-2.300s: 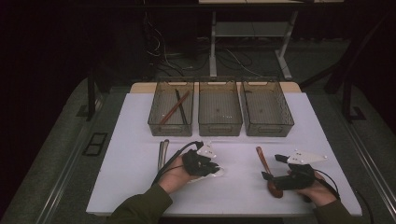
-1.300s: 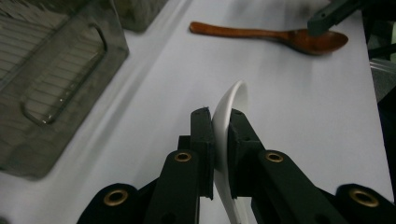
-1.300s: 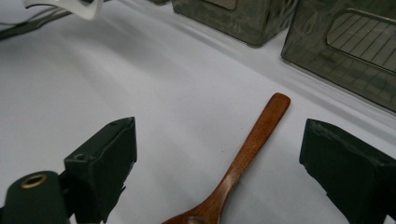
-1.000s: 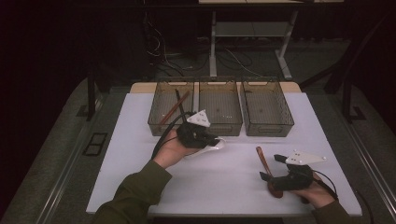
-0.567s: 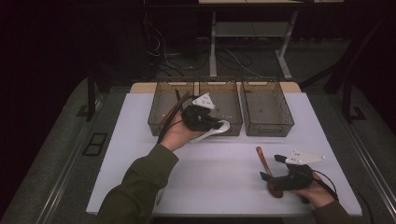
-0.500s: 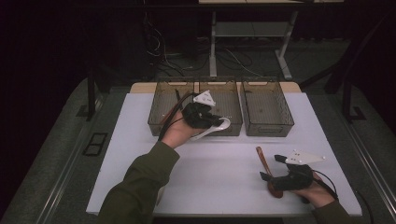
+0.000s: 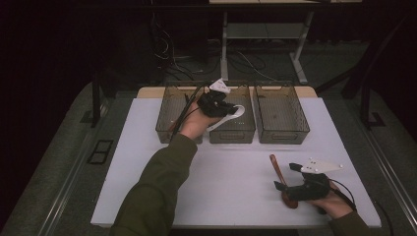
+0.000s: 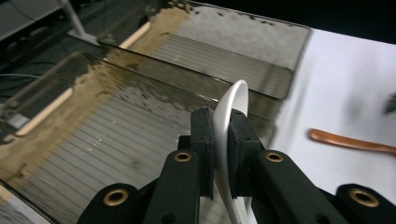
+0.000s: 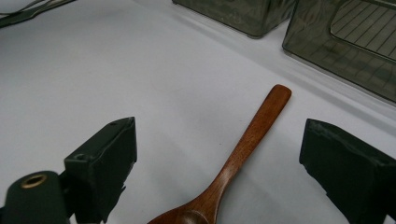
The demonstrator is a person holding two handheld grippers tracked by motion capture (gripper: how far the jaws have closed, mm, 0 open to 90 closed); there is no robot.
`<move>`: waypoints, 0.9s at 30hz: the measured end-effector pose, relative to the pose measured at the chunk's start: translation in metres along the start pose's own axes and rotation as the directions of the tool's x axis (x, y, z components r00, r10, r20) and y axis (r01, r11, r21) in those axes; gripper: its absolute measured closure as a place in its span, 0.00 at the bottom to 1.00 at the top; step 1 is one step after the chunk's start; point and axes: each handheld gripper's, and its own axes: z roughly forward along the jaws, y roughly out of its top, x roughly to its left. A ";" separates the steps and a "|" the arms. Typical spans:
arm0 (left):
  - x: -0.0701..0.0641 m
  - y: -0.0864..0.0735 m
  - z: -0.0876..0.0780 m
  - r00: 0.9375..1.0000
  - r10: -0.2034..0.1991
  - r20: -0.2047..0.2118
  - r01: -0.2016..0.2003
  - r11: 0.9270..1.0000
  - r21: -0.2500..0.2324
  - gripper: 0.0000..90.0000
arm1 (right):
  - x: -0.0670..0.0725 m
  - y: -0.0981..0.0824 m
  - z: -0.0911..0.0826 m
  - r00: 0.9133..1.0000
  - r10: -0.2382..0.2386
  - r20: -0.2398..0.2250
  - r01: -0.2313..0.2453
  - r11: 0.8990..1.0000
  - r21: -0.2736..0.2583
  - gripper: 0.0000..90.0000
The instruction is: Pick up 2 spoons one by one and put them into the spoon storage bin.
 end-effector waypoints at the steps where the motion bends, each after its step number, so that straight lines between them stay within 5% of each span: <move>1: 0.002 0.001 0.003 1.000 -0.003 -0.009 0.003 1.000 0.004 0.91 | 0.000 0.000 0.000 1.000 -0.001 0.001 0.001 1.000 -0.002 0.12; 12: 0.016 -0.007 0.037 0.995 -0.065 -0.079 0.068 0.997 0.031 0.91 | 0.000 0.000 0.000 1.000 -0.011 0.000 0.011 1.000 0.004 0.12; 18: 0.021 -0.017 0.049 0.992 -0.097 -0.076 0.104 0.990 0.091 0.91 | 0.000 -0.001 -0.001 1.000 -0.008 -0.003 0.009 1.000 0.005 0.12; 27: 0.022 -0.021 0.053 0.987 -0.145 -0.073 0.152 0.983 0.105 0.84 | 0.000 -0.001 -0.001 1.000 -0.013 -0.004 0.013 1.000 0.002 0.12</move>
